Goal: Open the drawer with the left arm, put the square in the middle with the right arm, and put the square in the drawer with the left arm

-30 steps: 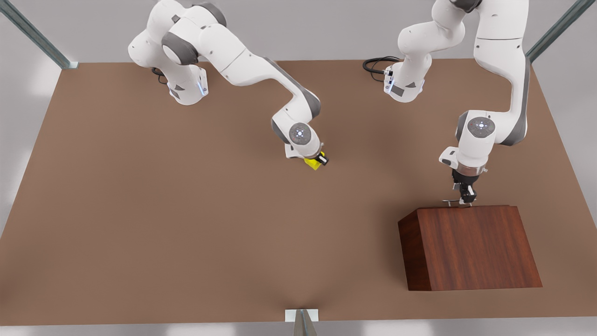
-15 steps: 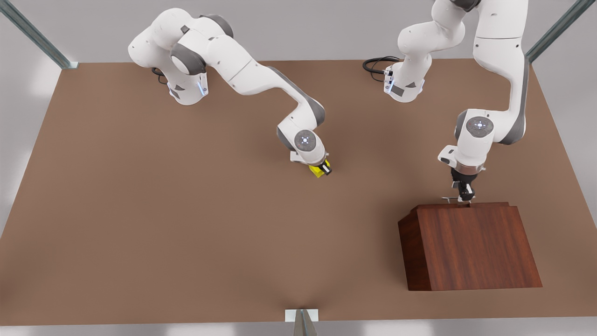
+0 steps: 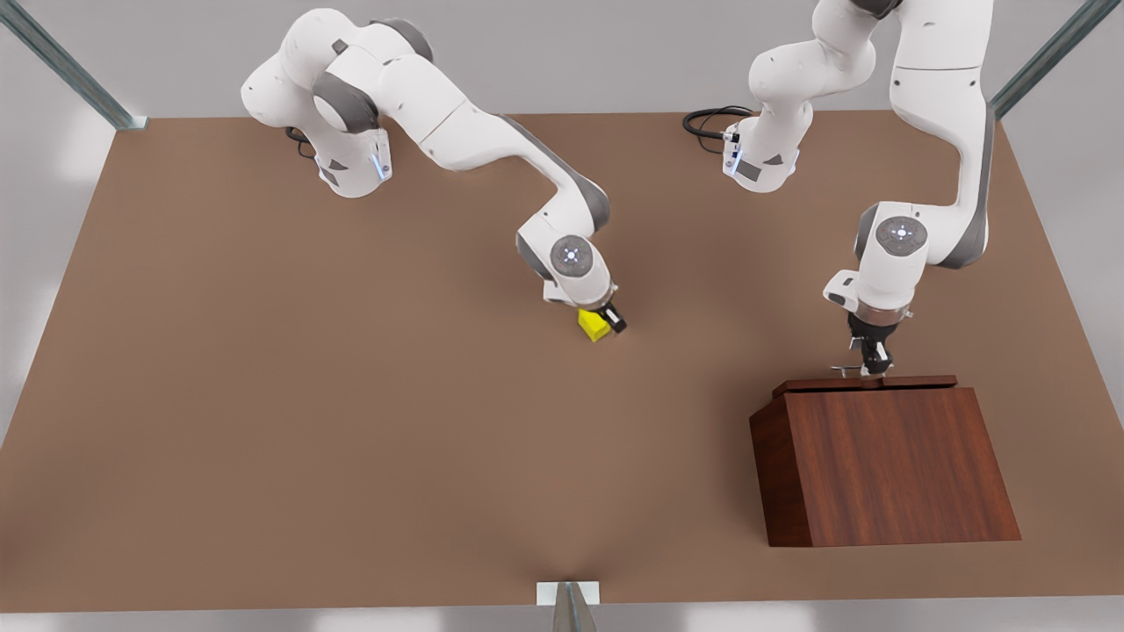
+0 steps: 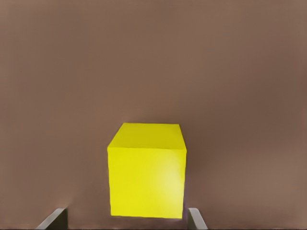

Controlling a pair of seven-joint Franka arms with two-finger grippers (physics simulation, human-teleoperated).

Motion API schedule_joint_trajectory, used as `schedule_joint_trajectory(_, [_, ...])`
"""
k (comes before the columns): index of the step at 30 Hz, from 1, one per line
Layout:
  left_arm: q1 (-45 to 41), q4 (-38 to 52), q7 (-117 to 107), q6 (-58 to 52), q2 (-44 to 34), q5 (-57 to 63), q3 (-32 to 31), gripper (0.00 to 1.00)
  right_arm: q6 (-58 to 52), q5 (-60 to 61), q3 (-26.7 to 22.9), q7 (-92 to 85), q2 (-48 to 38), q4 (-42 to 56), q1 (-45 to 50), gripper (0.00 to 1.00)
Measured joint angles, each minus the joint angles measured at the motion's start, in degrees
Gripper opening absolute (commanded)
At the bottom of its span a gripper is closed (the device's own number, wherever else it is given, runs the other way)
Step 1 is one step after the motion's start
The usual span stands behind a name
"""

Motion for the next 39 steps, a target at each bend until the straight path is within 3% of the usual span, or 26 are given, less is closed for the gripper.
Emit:
schedule_joint_trajectory(2, [0.0, -0.2, 0.0, 0.0, 0.0, 0.0, -0.1, 0.71, -2.1, -0.1, 0.2, -4.8, -6.2, -4.8, -1.1, 1.0])
schedule_joint_trajectory(3, [0.0, -0.4, 0.0, 0.0, 0.0, 0.0, -0.1, 0.71, -9.3, -3.0, -0.1, -12.4, -9.6, -4.8, -3.3, 1.0])
schedule_joint_trajectory(5, [0.0, -0.5, 0.0, -0.1, -0.3, 0.0, -0.1, 0.71, -32.6, -6.6, -0.1, -44.8, -21.3, -4.2, -18.5, 1.0])
schedule_joint_trajectory(6, [0.0, -0.5, 0.0, 0.0, -0.4, 0.0, -0.1, 0.71, -38.2, -8.0, 0.2, -61.6, -26.5, -4.2, -29.2, 1.0])
schedule_joint_trajectory(7, [0.0, -0.8, 0.0, 0.0, -0.4, 0.0, 0.0, 0.71, -39.8, -11.1, 0.1, -78.0, -29.1, -4.6, -39.0, 1.0])
schedule_joint_trajectory(9, [0.0, -0.9, 0.0, 0.0, -0.9, 0.0, -0.1, 0.71, -38.8, -22.4, 0.2, -105.1, -36.4, -9.7, -47.4, 1.0])
schedule_joint_trajectory(10, [0.0, -0.9, 0.0, 0.0, -0.9, 0.0, -0.1, 0.71, -31.1, -22.6, -0.2, -107.6, -38.2, -17.3, -49.5, 1.0])
schedule_joint_trajectory(11, [-0.1, -0.9, 0.0, -0.1, -0.9, 0.0, -0.1, 0.71, -21.2, -22.6, -3.8, -117.1, -37.8, -22.9, -48.5, 1.0])
schedule_joint_trajectory(12, [-0.1, -0.9, 0.0, 0.0, -0.9, 0.0, -0.1, 0.71, -20.9, -22.5, -5.2, -119.5, -34.0, -20.0, -50.3, 1.0])
schedule_joint_trajectory(14, [-0.1, -1.0, 0.0, -0.1, -0.9, 0.0, -0.1, 0.71, -38.5, -22.4, -5.6, -119.6, -27.8, -5.0, -50.2, 1.0])
schedule_joint_trajectory(17, [-0.1, -1.0, 0.1, -0.1, -0.9, 0.0, -0.1, 0.71, -40.7, -22.4, -5.8, -115.0, -27.9, -0.3, -50.4, 1.0])
schedule_joint_trajectory(20, [-0.2, -1.1, 0.1, -0.2, -1.1, 0.0, -0.1, 0.71, -40.6, -22.0, -5.8, -115.2, -29.2, -0.3, -54.3, 1.0])
schedule_joint_trajectory(39, [-0.3, -3.5, 0.0, -0.4, -3.0, 0.0, -0.1, 0.71, -40.3, -21.1, -5.3, -114.5, -30.3, 0.4, -53.2, 1.0])
